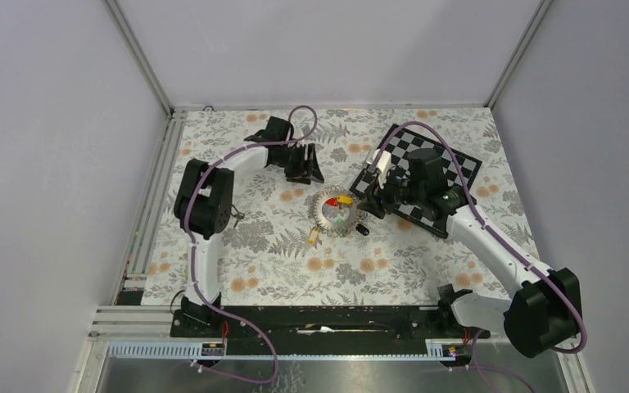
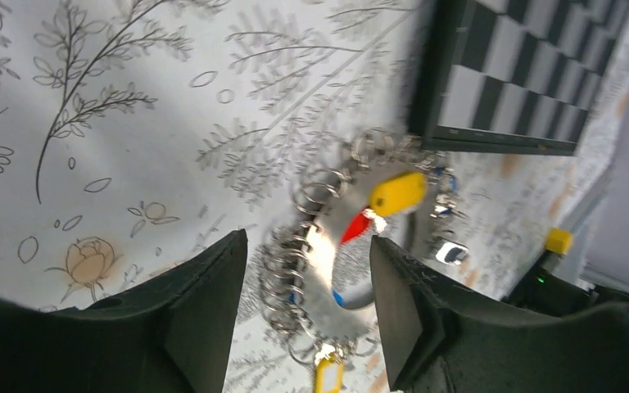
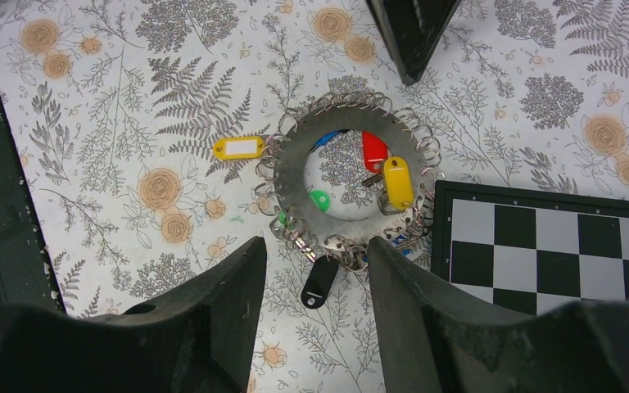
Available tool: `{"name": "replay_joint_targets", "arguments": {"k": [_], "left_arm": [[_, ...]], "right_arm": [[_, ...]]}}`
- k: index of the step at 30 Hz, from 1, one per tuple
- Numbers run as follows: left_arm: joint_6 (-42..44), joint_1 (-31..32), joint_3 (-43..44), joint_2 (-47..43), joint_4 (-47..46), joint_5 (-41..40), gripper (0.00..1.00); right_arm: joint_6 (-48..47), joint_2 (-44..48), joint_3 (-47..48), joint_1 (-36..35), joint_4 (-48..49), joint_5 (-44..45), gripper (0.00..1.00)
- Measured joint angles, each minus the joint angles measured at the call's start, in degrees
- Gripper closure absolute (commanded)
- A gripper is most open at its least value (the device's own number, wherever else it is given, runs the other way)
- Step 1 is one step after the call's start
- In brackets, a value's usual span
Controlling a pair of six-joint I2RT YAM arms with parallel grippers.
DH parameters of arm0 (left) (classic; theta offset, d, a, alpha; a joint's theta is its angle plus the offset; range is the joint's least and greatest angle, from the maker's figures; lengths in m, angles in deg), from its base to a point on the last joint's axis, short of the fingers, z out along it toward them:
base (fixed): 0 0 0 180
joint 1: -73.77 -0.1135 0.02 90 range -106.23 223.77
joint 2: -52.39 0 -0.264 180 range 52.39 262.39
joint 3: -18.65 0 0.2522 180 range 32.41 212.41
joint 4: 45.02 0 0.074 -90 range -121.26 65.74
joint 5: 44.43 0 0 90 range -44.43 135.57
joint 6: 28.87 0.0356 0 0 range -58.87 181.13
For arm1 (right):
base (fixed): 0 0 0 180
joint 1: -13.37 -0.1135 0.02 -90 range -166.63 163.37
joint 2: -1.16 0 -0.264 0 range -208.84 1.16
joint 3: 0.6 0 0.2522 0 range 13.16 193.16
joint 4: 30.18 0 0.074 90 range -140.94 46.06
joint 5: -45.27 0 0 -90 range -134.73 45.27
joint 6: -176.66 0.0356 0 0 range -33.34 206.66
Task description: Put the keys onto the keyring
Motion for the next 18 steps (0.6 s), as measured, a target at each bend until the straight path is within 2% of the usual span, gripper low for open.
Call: {"name": "replay_joint_targets", "arguments": {"k": [7,18], "left_arm": [[0.2,2.5,1.8,5.0,2.0,-5.2,0.48],[-2.2,3.0,0.9,5.7,1.5,-3.7,0.74]], "right_arm": [[-0.1,1.6,-0.5,0.0,0.0,0.8,0.44],[-0.3,2.1,-1.2,0.0,-0.1,1.1,0.44]]}}
